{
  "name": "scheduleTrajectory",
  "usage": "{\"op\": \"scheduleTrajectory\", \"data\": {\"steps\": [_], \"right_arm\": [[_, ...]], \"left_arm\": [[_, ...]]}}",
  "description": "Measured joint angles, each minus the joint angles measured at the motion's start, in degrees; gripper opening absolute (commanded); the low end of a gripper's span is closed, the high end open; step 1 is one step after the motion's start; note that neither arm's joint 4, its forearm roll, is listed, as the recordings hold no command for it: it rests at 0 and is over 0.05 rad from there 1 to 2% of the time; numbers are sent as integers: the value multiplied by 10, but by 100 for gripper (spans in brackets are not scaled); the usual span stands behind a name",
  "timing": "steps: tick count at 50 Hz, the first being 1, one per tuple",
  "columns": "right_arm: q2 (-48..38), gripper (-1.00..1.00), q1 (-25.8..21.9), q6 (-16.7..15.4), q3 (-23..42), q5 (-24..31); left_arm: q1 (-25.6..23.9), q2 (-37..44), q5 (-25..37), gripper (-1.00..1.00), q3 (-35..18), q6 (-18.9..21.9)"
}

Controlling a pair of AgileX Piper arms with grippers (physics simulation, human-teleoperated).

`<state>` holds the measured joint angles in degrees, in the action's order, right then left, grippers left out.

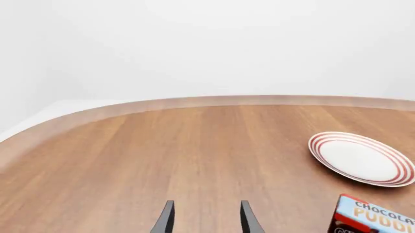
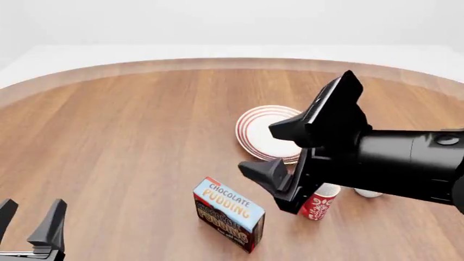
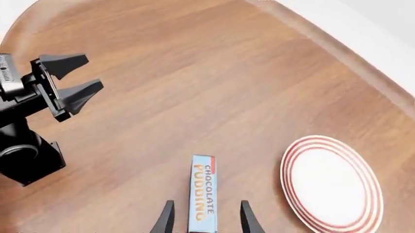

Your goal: Put the chocolate pudding to the right of the plate.

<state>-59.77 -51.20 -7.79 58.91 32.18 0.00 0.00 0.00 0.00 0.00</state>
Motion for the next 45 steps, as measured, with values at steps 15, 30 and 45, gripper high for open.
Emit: {"op": "scheduleTrajectory", "data": {"steps": [15, 30, 45], "right_arm": [[-26, 100, -22, 28, -16, -20], [-25, 100, -1, 28, -65, -49], [-19, 100, 17, 18, -102, -62]], "left_arm": [[0, 0, 0, 100, 0, 0], [0, 0, 0, 100, 0, 0], [0, 0, 0, 100, 0, 0]]}}
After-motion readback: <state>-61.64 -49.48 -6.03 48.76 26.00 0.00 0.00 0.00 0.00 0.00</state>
